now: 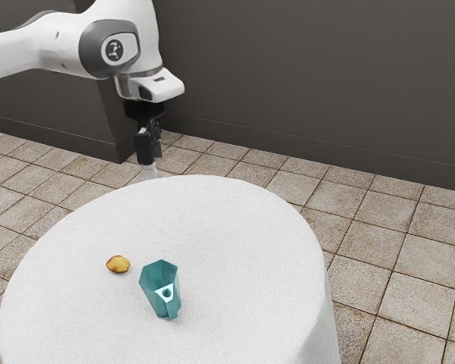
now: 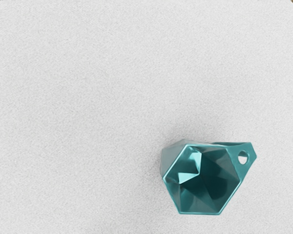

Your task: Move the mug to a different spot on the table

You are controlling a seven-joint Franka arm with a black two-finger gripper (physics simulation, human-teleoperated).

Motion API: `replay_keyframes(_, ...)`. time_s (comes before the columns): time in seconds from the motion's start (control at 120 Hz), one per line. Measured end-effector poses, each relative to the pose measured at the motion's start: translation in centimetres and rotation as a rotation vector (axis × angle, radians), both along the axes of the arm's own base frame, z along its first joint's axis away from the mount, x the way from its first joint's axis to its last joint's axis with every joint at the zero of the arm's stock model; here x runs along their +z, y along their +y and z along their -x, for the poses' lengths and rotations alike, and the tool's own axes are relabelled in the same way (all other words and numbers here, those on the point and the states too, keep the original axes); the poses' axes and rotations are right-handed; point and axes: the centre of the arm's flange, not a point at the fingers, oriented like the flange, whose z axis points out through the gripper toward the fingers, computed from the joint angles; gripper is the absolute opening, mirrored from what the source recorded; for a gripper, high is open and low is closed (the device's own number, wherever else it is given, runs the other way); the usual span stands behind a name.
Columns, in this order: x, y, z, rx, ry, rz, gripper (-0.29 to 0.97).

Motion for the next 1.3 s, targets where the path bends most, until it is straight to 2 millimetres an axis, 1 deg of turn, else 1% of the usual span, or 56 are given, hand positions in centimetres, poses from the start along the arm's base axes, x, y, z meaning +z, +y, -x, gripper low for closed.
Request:
replay_keyframes(0.25,-0.2,0.4,0.1,0.009,0.006,-0.001,0.68)
replay_keyframes(0.333,-1.9,0.5,1.9,0.011,0.048,-0.007,0.68)
replay_keyframes(0.417,-2.5,0.5,3.4,0.000,0.066,-0.030,0.68)
replay_keyframes(0.458,-3.1,0.0,4.1,-0.023,0.078,-0.045,0.68)
replay_keyframes(0.508,-3.9,-1.7,5.0,-0.079,0.094,-0.058,0.68)
replay_keyframes(0.6,-5.2,-6.5,6.8,-0.230,0.111,-0.071,0.68)
replay_keyframes(0.65,-5.7,-7.9,7.7,-0.295,0.118,-0.072,0.68)
replay_keyframes(0.7,-6.4,-8.0,8.0,-0.334,0.126,-0.071,0.68)
replay_keyframes(0.783,-8.7,-6.7,8.3,-0.379,0.141,-0.064,0.68)
replay_keyframes(0.825,-9.7,-6.5,8.5,-0.412,0.135,-0.060,0.68)
replay_keyframes(0.858,-10.4,-6.9,8.9,-0.451,0.123,-0.059,0.68)
replay_keyframes(0.933,-11.8,-9.0,9.9,-0.567,0.085,-0.057,0.68)
replay_keyframes(0.975,-12.6,-9.6,10.2,-0.621,0.065,-0.054,0.68)
replay_keyframes(1.033,-13.9,-9.6,10.5,-0.684,0.041,-0.058,0.68)
replay_keyframes(1.1,-15.6,-9.2,11.4,-0.758,0.011,-0.081,0.68)
replay_keyframes(1.175,-17.5,-9.4,12.4,-0.853,-0.031,-0.110,0.68)
replay_keyframes(1.225,-18.1,-9.6,12.8,-0.918,-0.064,-0.132,0.68)
replay_keyframes(1.3,-18.4,-9.9,12.9,-0.990,-0.097,-0.153,0.68)
